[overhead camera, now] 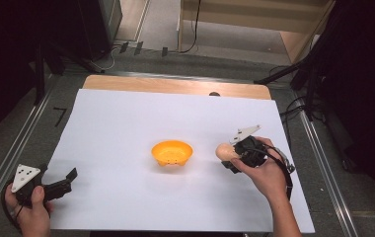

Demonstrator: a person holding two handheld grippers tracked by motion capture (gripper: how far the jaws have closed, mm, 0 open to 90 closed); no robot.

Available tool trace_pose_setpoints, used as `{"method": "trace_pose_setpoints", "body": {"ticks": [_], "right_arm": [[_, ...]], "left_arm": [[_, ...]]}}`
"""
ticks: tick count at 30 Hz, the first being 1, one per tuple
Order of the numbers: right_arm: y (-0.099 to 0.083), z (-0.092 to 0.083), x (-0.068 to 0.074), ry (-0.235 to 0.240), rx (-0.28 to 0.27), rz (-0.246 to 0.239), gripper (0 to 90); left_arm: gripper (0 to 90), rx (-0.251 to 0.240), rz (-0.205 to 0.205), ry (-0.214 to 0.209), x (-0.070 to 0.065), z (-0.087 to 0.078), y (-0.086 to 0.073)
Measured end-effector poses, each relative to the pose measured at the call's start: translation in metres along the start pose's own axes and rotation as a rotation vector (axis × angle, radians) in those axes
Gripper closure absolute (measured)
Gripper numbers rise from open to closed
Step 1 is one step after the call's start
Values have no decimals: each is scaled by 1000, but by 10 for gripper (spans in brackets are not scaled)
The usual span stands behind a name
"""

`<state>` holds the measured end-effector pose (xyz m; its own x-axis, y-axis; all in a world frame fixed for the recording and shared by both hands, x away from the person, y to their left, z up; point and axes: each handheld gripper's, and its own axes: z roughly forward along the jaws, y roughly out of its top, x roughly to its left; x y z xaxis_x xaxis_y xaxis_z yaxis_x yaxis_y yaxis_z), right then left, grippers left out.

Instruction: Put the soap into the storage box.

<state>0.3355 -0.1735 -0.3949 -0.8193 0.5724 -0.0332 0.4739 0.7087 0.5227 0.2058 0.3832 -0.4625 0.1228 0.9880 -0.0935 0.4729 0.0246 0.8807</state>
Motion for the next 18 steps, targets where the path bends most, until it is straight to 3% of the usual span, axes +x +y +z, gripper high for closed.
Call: {"method": "trace_pose_setpoints", "body": {"ticks": [5,18], "right_arm": [[16,0,-2,25,-25,-34,331],[52,13,3,88,-26,-136,330]], "left_arm": [[0,2,0,0,0,0,0],[0,-2,0,4,0,-1,0]]}}
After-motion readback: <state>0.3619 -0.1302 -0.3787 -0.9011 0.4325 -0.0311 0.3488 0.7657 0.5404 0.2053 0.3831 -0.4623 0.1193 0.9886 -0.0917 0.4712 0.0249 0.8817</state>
